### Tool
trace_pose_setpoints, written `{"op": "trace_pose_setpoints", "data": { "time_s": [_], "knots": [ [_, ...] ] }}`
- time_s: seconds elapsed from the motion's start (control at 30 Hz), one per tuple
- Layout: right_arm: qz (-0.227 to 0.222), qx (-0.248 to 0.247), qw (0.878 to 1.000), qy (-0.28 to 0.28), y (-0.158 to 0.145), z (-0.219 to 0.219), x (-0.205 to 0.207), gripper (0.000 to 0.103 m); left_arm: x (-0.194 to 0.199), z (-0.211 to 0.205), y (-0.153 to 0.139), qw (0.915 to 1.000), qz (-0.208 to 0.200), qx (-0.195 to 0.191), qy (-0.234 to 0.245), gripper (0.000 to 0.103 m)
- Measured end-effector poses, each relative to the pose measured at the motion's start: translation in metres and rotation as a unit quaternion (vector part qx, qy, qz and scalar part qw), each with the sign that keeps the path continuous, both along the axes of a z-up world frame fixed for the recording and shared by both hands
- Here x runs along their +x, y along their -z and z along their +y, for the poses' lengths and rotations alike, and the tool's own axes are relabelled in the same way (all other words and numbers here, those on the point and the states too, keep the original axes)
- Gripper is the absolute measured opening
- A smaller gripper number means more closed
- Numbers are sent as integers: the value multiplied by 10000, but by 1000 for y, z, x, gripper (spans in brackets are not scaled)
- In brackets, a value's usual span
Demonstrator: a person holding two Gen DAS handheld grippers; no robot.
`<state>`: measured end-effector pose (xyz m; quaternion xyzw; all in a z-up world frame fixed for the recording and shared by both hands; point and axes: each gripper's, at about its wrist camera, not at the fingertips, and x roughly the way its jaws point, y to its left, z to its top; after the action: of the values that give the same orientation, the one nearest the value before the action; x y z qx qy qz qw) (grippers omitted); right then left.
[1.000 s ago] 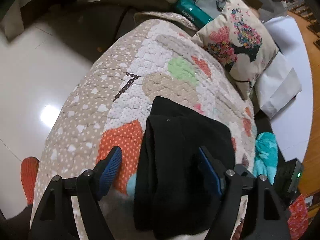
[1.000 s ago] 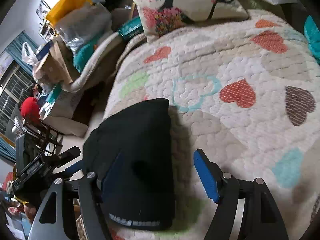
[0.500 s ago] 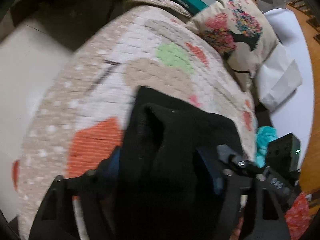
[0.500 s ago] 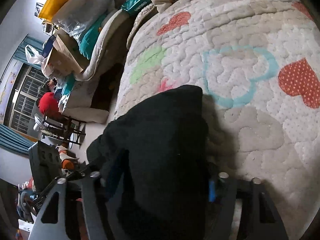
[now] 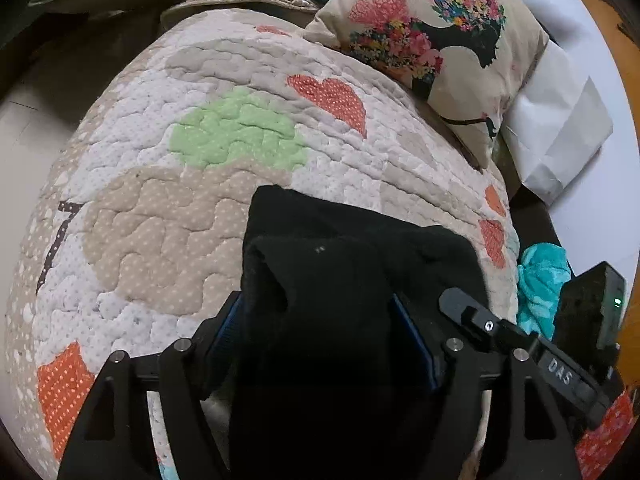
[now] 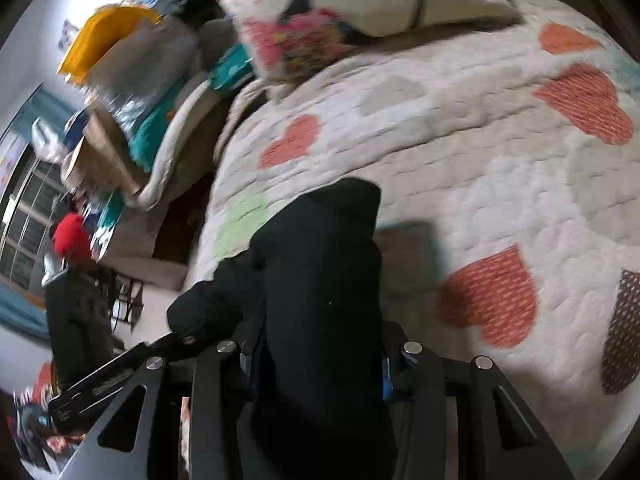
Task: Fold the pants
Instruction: 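Grasp the folded pants bundle with the left gripper while the right gripper grasps its side, then lift the black bundle with both grippers, set it on the quilt, open both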
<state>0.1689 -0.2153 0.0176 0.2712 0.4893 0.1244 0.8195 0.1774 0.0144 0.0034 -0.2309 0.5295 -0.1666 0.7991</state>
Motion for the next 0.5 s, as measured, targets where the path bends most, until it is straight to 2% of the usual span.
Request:
{"op": "trace_pose_setpoints", "data": {
  "time_s": [0.07, 0.1, 0.17, 0.27, 0.37, 0.47, 0.5],
  "knots": [
    [-36, -20, 9999, 158, 3, -6, -2, 63, 0, 10, 5, 9994, 113, -326, -22, 74],
    [-59, 62, 9996, 251, 3, -11, -4, 65, 2, 15, 7, 9984, 200, -520, -28, 74],
    [-41, 263, 9988, 402, 4, -22, -8, 67, 7, 26, 9, 9957, 435, -814, -92, 74],
    [-81, 216, 9977, 643, -4, -35, -15, 67, 12, 48, 8, 9918, 596, -1059, -403, 74],
    [-213, 96, 9975, 661, -23, -42, -28, 67, 10, 70, 4, 9914, 657, -853, -739, 75],
    [-393, -298, 9971, 586, -47, -42, -45, 67, -1, 89, -9, 9927, 548, -334, -1025, 75],
    [-486, -514, 9960, 548, -58, -40, -54, 67, -11, 93, -20, 9935, 399, -26, -1064, 75]
  ]
}}
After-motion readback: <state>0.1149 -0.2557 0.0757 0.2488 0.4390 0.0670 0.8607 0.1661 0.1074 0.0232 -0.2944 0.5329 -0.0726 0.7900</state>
